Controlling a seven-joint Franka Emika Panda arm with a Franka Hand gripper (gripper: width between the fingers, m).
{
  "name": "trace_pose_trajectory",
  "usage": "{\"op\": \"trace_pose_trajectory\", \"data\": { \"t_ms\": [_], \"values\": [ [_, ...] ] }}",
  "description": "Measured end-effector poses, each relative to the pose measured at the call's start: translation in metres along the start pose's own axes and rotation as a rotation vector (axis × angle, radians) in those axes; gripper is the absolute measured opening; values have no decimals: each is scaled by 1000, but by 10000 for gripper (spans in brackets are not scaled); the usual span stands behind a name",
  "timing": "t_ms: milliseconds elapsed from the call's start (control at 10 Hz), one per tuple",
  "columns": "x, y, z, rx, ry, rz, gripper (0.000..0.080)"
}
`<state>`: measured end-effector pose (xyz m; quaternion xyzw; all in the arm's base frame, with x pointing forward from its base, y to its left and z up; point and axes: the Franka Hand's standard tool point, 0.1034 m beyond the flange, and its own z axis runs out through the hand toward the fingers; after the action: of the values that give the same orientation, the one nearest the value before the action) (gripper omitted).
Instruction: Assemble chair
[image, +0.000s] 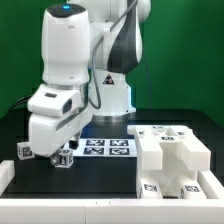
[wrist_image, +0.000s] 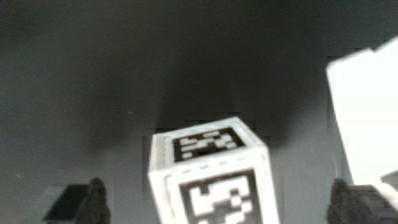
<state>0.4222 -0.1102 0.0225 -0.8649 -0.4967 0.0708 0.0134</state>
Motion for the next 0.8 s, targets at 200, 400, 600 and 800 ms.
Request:
{"op": "trace_pose_trajectory", "data": {
  "t_ms": [200, 400, 600, 800],
  "values": [
    [7, 5, -7, 42, -19, 315, 645],
    [7, 16, -12, 5, 0, 353, 648],
    [7, 13, -10, 15, -7, 484, 649],
    [4, 16, -9, 53, -27, 741, 649]
  ]
}}
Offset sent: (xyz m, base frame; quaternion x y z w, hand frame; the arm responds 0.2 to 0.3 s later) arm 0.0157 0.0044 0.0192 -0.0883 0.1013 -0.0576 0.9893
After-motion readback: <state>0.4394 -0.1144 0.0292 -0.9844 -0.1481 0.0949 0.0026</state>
